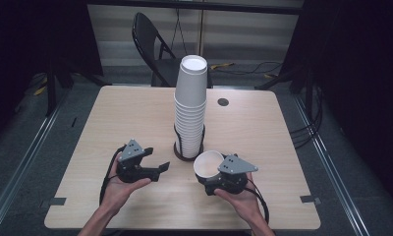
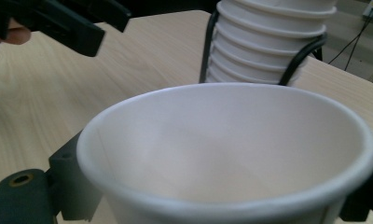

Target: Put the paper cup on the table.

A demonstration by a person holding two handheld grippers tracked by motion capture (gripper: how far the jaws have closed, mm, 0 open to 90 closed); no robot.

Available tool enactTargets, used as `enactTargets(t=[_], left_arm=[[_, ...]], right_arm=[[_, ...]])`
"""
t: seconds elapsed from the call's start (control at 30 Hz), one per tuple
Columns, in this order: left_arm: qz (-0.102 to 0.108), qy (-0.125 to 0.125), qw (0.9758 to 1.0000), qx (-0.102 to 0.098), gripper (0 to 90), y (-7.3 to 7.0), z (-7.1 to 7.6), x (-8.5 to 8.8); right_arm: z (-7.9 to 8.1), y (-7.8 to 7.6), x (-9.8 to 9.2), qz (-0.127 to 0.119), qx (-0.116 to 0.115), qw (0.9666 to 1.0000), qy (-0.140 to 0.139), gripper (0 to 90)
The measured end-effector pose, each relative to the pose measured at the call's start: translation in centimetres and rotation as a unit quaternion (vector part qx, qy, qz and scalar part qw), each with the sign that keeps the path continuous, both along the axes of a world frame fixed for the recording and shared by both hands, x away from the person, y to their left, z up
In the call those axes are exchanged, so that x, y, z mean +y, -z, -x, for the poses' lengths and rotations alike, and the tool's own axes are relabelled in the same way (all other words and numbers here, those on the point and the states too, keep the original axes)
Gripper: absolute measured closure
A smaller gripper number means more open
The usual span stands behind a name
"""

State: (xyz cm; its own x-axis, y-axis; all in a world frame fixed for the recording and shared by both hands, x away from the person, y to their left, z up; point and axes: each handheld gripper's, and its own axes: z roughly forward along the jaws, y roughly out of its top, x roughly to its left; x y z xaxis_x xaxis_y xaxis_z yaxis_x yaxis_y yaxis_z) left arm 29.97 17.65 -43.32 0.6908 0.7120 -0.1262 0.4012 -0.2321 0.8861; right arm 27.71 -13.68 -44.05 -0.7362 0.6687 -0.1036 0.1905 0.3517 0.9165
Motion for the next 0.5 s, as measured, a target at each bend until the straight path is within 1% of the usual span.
enactTargets(t=[0.07,0.17,0.2,0.27,0.3,0.33,0.4,0.47,0.5], left_arm=[[-0.002,-0.008,1.0000,-0.002,16.6,0.3,0.1,0.5],[-0.004,-0.013,0.9999,0.005,16.4,0.8,0.2,1.1],[-0.009,-0.011,0.9999,0.003,15.8,1.0,0.3,1.2],[-0.005,-0.006,1.0000,0.006,15.8,1.3,0.4,1.4],[-0.010,-0.007,0.9999,0.004,15.8,1.4,0.5,1.4],[-0.018,-0.003,0.9998,-0.003,15.8,1.5,0.6,1.5],[-0.028,0.008,0.9996,-0.009,15.8,1.6,0.8,1.6],[-0.037,-0.005,0.9993,-0.002,15.7,1.8,0.9,1.7],[-0.036,-0.006,0.9993,-0.002,15.8,2.0,1.0,1.8]], right_arm=[[-0.3,-0.1,-0.3,-0.007,0.002,0.9999,0.007,11.0],[-0.7,-0.1,-0.7,-0.016,0.005,0.9997,0.018,11.0],[-0.8,-0.1,-0.9,-0.017,0.004,0.9996,0.020,11.0],[-1.1,-0.1,-1.1,-0.023,0.009,0.9994,0.026,11.0],[-1.3,-0.1,-1.2,-0.025,0.009,0.9992,0.029,11.0],[-1.5,-0.1,-1.3,-0.028,0.008,0.9991,0.030,11.0],[-1.7,-0.2,-1.6,-0.033,0.006,0.9987,0.037,10.9],[-2.1,-0.3,-2.1,-0.038,0.010,0.9983,0.044,11.0],[-2.3,-0.3,-2.3,-0.041,0.010,0.9978,0.051,11.0]])
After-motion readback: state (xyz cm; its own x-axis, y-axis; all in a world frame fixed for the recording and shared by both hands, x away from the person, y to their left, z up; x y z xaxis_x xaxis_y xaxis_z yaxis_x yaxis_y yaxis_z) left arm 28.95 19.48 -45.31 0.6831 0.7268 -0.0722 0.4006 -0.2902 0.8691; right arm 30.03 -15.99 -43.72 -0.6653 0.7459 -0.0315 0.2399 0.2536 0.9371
